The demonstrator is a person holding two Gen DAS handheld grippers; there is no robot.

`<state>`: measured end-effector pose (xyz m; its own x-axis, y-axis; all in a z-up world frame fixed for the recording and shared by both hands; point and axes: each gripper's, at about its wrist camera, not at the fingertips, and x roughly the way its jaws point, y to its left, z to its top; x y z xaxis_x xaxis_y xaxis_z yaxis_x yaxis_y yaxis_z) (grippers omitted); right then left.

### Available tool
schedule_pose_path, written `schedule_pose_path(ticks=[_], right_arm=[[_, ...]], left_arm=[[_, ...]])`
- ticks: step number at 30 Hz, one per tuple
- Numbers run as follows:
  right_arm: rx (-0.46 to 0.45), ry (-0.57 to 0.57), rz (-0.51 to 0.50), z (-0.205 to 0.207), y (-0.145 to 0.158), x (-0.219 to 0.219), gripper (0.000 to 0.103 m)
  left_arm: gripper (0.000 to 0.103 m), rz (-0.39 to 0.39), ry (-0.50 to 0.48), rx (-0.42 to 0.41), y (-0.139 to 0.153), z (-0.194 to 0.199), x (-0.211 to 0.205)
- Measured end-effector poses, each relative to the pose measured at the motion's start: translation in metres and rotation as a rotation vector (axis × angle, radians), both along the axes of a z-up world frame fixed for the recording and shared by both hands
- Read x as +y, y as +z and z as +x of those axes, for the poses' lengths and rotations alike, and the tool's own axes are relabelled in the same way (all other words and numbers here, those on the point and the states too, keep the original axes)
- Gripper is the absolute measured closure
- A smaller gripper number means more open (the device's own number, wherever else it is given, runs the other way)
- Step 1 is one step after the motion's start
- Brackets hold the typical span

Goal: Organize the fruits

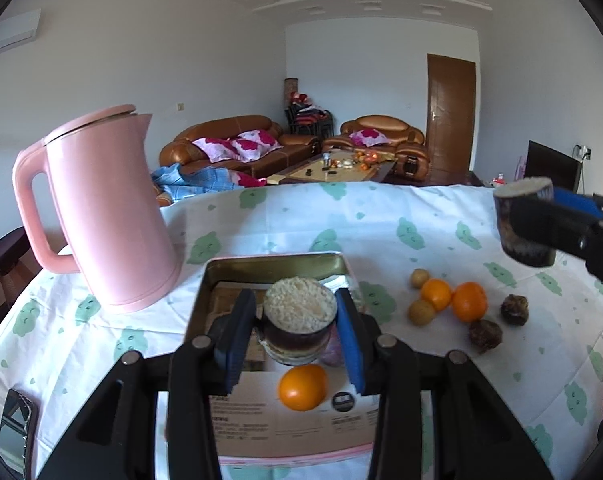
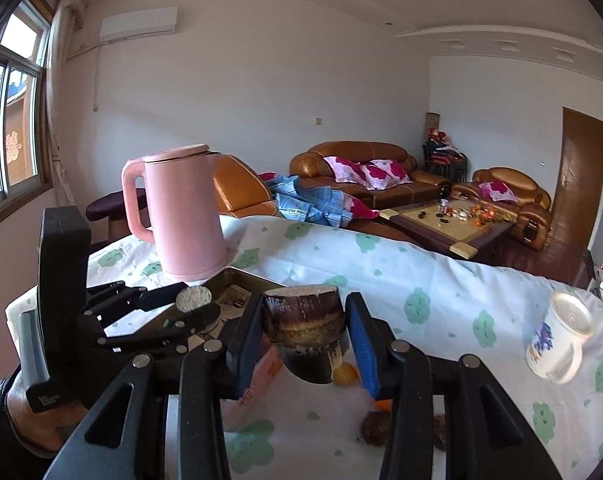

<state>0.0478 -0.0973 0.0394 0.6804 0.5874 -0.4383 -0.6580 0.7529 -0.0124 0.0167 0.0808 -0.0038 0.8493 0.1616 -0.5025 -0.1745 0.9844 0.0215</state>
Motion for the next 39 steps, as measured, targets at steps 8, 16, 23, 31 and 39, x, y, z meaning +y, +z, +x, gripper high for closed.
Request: schedule_pose_path(ticks=[8,16,23,31,39], right_arm=[[0.026,0.053,0.006,0.014,-0.005,0.033,0.06],[0.063,0.092,-0.014,0.027,-0.02,0.066,0.06],[0.108,0.097,-0.022,0.042,-0.033,0.076,0.06],[0.139,0.094,-0.024,0.052,-0.045,0.083,0.06],[0.166,0.097,-0.031,0.061,-0.055,0.089,0.06]], left_arm=[[0.061,0.0,0.043,0.024,-0.003,0.001,0.023],[0.061,0.002,0.077,0.056,-0.011,0.006,0.04],[0.061,-0.008,0.084,0.082,-0.019,0.011,0.05],[0.061,0.0,0.07,0.112,-0.027,0.02,0.05],[0.061,0.002,0.055,0.148,-0.035,0.032,0.049]])
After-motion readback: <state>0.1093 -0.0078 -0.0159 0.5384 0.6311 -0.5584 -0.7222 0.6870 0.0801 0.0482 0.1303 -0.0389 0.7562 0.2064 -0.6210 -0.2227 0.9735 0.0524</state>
